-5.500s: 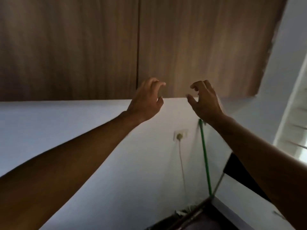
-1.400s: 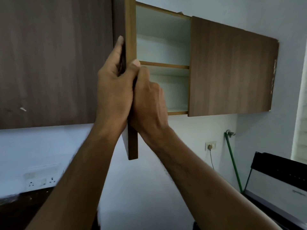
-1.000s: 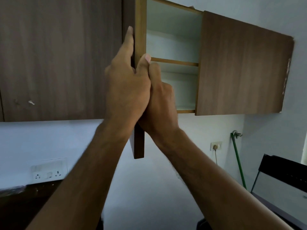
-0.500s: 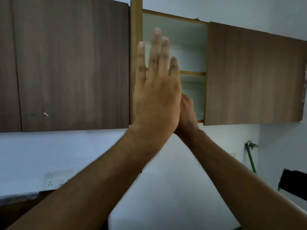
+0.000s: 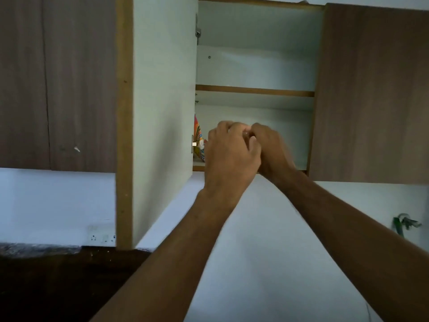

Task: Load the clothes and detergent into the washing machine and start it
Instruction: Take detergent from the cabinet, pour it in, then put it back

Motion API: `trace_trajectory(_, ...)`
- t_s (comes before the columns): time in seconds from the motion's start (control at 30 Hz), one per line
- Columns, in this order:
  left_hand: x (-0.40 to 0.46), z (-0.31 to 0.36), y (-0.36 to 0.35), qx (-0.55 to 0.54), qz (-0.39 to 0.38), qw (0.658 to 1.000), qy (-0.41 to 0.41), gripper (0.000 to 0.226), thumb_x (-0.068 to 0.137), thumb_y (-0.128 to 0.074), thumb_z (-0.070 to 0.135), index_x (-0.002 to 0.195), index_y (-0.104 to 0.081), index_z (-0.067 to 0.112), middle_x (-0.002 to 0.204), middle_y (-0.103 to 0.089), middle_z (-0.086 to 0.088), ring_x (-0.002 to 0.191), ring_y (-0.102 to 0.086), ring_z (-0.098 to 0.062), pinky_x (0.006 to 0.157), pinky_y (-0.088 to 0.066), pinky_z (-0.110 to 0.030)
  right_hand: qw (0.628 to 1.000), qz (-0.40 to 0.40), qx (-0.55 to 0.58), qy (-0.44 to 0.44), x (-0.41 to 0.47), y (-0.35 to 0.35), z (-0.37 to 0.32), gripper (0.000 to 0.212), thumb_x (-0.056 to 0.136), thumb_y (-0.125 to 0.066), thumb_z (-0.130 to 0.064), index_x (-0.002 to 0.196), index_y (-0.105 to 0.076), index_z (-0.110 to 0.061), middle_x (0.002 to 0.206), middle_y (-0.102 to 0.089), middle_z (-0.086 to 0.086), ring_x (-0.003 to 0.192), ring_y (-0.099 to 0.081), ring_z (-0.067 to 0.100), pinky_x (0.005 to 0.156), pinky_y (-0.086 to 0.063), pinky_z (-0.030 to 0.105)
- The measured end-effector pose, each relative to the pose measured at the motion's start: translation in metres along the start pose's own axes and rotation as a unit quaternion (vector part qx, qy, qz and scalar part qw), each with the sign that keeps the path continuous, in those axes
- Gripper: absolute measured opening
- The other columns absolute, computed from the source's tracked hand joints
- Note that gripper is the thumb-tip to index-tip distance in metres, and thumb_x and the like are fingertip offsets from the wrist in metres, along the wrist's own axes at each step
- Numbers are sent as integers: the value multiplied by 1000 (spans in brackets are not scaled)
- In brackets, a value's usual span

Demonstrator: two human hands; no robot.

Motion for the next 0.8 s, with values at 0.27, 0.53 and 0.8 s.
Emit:
trace_trajectory(0.27, 24, -59, -80, -37, -48, 994, 88, 30, 98, -54, 39, 122, -63, 24, 127, -60, 6, 118, -55, -11, 89, -41, -23, 996, -67, 28, -54, 13, -61, 54, 28, 101, -46, -38, 95, -57, -13, 91, -60, 3, 77, -58, 16, 75, -55, 37)
trace_trajectory(0.53, 64, -153, -157, -50, -56, 986, 147, 36, 102, -47, 35, 126, -63, 13, 131, -59, -7, 123, -54, -22, 101, -49, -39, 987, -107, 104, -51, 54, -156, 76, 32, 100, -50, -40, 110, -57, -10, 113, -56, 6, 103, -52, 21, 86, -50, 37)
trace_trajectory(0.8, 125, -253, -219, -65, 17, 974, 218, 60, 91, -65, 11, 146, -41, 11, 147, -37, -12, 134, -42, -33, 107, -46, -49, 968, -182, 153, -74, 114, -274, 94, 40, 93, -63, -28, 126, -49, -8, 130, -48, 14, 115, -51, 29, 95, -46, 39)
Point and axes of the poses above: each hand's wrist, its own x-axis towards the middle knuckle, its own y-axis out of the back of the hand, z = x × y, the point moved 10 cm from there along x, towards the middle knuckle
